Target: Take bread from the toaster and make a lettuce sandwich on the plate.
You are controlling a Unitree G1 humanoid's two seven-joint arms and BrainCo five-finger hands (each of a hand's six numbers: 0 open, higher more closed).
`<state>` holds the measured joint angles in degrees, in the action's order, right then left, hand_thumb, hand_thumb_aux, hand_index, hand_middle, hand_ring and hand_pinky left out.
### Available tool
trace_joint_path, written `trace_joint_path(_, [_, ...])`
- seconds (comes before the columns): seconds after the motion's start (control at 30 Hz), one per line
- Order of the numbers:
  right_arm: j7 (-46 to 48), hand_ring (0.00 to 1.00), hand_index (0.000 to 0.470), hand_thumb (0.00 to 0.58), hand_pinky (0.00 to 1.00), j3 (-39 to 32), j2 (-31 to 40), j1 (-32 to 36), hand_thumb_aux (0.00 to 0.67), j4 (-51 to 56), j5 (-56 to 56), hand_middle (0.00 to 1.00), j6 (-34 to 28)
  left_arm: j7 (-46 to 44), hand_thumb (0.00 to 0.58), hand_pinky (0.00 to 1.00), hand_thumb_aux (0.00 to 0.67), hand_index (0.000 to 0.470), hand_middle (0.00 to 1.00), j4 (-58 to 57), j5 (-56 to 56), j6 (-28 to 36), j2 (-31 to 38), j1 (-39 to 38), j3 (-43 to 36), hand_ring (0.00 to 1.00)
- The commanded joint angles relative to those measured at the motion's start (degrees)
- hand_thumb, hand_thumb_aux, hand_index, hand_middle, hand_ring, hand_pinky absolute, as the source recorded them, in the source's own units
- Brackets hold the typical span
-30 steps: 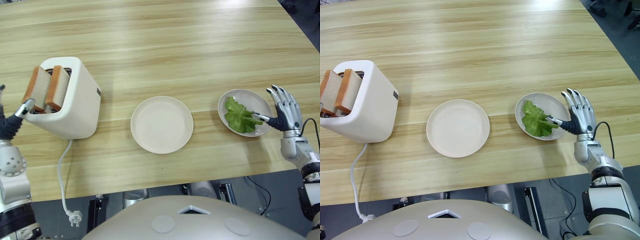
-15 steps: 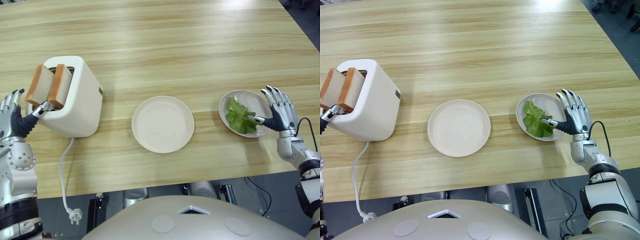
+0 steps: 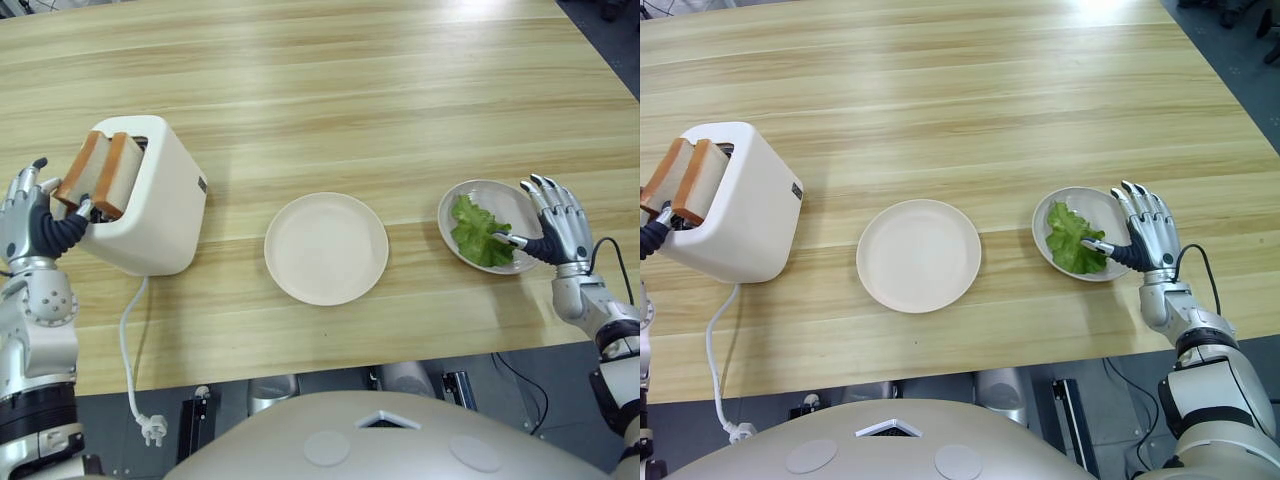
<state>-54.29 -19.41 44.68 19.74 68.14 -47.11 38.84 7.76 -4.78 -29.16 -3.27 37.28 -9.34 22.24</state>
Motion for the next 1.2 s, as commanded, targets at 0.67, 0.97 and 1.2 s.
trace_joint_path(0.67, [0.94,0.0,0.0,0.0,0.0,-2.74,-1.61,0.27,0.0,1.33,1.72,0.0,-1.28,8.78,0.58,1.0,0.67,0.46,1.0,10.12,4.05,-1.63,-3.32,7.56,6.02,1.0])
trace_joint_path(0.97, [1.55,0.0,0.0,0.0,0.0,-3.03,-1.92,1.09,0.0,1.78,1.64,0.0,-1.68,9.28,0.58,1.0,0.67,0.46,1.0,19.88,5.81,-5.23,-4.9,10.61,5.36,1.0])
trace_joint_path(1.2, [3.43,0.0,0.0,0.0,0.0,-3.05,-0.94,1.61,0.0,2.74,1.93,0.0,-1.93,-6.53,0.58,1.0,0.67,0.46,1.0,31.11,15.59,-1.02,-8.13,15.08,-9.25,1.0])
